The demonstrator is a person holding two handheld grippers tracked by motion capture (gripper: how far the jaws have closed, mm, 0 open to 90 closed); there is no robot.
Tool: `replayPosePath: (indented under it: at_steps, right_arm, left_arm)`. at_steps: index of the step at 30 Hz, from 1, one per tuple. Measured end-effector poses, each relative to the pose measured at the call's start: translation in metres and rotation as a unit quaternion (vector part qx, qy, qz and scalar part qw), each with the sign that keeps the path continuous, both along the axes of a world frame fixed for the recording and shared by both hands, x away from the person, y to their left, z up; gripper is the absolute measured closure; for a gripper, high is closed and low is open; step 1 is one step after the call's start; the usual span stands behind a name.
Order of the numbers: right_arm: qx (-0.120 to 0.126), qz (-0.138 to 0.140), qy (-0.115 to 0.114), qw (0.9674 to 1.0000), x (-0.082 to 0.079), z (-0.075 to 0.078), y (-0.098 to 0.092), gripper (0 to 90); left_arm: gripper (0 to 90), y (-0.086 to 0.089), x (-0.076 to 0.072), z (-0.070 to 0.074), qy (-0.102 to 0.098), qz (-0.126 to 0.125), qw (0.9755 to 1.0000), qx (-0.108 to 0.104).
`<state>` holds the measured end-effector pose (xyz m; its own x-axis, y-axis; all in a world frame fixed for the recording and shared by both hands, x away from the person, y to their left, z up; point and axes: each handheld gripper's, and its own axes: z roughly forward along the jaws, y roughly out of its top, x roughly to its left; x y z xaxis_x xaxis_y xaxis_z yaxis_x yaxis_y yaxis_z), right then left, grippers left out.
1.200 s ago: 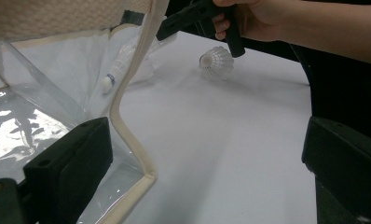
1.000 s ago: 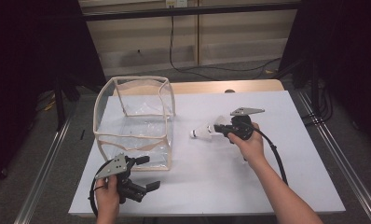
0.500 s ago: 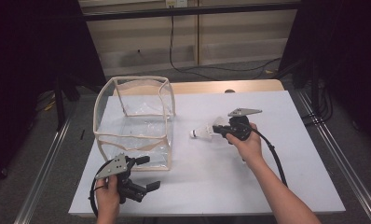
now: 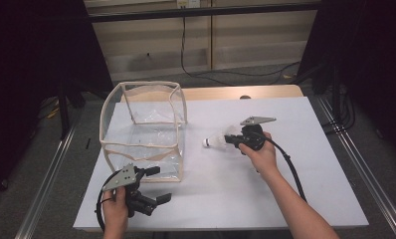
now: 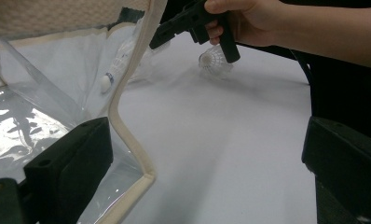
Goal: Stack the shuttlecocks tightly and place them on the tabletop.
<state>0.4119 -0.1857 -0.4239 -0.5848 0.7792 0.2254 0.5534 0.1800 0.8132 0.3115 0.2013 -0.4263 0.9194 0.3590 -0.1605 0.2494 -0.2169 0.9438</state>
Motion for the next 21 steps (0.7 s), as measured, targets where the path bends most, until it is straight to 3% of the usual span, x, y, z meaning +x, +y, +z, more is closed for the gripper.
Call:
replayPosePath:
  at_steps: [21]
  right_arm:
    - [-0.003,0.007,0.008,0.9999,0.0018,-0.0045,0.005,89.9]
  left_arm:
    - [2.0,-0.0006,0.0001,-0.0005,0.002,-0.001,1.0,0.002]
